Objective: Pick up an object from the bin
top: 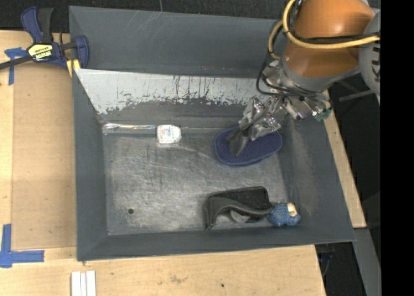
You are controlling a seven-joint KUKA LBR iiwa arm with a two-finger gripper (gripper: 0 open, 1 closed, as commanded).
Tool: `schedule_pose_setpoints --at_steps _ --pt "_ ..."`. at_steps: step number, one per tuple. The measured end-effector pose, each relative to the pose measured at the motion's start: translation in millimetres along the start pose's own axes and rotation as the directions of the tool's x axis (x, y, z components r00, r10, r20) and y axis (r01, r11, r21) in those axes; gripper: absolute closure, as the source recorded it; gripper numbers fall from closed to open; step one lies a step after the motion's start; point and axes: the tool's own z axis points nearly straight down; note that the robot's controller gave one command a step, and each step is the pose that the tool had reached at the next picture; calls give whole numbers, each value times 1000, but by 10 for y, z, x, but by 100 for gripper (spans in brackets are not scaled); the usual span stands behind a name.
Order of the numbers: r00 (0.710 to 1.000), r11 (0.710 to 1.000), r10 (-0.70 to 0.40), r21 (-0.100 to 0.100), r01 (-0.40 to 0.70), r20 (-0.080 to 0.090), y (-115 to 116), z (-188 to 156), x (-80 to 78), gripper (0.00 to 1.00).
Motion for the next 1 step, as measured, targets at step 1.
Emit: schedule_pose_setpoints --at_steps 1 --pt "1000 1000 2 -6 -2 -8 8 54 17 0"
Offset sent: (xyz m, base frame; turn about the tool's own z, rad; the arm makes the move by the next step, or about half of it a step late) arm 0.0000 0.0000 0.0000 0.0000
